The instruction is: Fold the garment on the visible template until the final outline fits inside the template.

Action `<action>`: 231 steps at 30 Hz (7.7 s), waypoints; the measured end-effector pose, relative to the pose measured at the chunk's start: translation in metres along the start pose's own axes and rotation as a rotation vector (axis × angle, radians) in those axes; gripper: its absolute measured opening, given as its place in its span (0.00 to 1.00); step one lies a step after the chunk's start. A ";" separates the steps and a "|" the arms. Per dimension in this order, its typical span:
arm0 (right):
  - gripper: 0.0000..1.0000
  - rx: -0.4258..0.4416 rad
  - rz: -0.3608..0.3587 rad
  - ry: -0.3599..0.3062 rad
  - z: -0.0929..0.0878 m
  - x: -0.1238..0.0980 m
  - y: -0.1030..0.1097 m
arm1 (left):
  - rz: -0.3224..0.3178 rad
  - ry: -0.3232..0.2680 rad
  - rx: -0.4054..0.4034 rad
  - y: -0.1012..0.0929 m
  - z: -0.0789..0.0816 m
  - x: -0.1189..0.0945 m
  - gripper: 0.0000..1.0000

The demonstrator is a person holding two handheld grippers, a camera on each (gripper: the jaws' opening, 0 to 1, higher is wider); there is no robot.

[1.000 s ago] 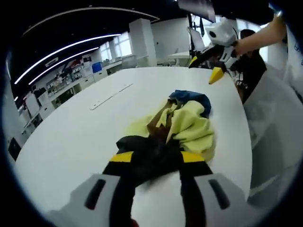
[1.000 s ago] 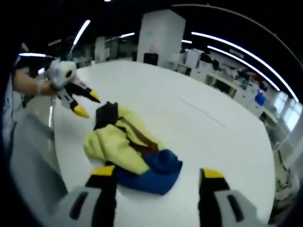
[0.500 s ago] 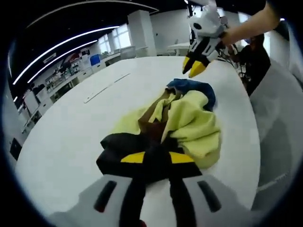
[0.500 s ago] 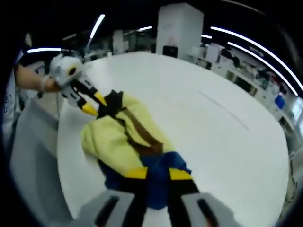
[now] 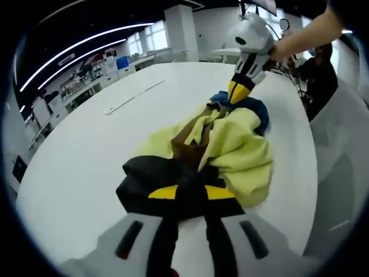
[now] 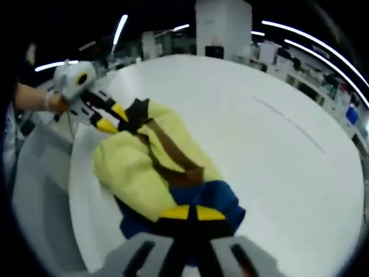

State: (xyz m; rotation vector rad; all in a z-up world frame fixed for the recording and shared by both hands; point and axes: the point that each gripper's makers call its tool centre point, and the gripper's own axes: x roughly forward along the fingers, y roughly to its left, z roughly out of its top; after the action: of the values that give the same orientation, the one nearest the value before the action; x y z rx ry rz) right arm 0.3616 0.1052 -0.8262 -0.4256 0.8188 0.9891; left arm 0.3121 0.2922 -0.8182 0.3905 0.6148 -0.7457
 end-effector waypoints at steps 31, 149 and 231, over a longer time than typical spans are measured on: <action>0.00 0.188 -0.219 -0.335 0.077 -0.093 -0.006 | 0.003 -0.161 -0.098 0.042 0.039 -0.042 0.00; 0.94 0.370 -0.147 -0.289 0.121 0.065 -0.170 | -0.008 -0.204 -0.315 0.224 0.085 0.093 0.89; 0.09 0.823 -0.068 -0.286 0.000 0.027 0.027 | -0.016 -0.293 -0.331 0.089 0.028 -0.098 0.89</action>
State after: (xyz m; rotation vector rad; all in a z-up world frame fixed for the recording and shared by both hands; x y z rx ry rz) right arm 0.3463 0.1335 -0.8461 0.3859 0.8651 0.5582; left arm 0.3307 0.3871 -0.7241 -0.0293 0.4538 -0.6862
